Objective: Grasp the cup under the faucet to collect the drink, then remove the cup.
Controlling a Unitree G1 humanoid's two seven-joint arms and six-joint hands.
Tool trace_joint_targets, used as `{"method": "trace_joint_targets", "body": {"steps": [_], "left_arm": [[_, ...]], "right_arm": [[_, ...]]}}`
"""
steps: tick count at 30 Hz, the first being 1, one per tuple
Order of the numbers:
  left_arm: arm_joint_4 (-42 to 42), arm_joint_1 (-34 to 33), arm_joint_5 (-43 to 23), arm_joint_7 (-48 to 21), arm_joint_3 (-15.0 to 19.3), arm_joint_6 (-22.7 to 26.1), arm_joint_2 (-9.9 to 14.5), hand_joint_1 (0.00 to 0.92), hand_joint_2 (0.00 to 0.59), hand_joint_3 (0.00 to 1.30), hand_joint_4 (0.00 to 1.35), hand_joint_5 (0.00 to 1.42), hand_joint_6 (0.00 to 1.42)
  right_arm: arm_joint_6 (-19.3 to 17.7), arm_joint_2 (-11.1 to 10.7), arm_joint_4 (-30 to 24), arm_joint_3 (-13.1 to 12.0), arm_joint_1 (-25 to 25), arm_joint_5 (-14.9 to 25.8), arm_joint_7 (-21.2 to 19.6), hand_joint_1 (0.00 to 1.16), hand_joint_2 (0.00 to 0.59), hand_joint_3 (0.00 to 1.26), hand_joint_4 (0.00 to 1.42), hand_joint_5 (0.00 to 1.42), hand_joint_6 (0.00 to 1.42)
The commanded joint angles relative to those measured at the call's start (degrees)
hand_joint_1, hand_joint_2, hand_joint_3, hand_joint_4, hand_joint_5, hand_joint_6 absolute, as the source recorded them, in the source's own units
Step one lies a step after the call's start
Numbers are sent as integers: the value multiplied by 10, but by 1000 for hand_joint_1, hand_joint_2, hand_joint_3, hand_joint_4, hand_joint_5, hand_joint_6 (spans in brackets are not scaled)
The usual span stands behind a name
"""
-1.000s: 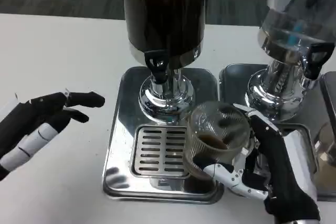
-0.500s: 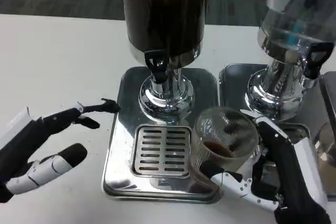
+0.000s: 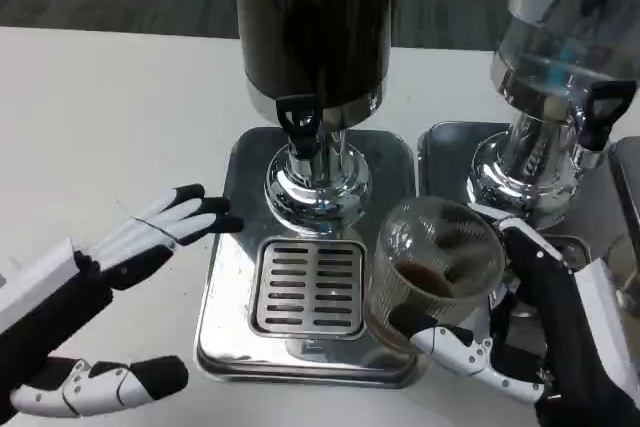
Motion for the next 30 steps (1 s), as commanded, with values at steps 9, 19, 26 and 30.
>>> {"method": "trace_joint_targets", "body": {"steps": [9,19,26,30], "left_arm": [[4,32,9,28,-27,-46,37,0,143,123,0,0,122],[-15,75,2,43,-45,-65,46,0,146,83,0,0,122],[-16,79,6,55,-43,-64,51,0,146,62,0,0,122],[-15,77,9,58,-45,-64,55,0,145,58,0,0,122]], "right_arm": [[-23,3,-38,-4,23,4,2,706,231,533,653,871,1195],[-37,1,-58,-12,38,17,14,724,227,533,653,890,1195],[-41,2,-61,-14,46,18,20,728,227,538,661,895,1195],[-43,3,-62,-17,49,18,19,729,227,542,662,898,1195]]}}
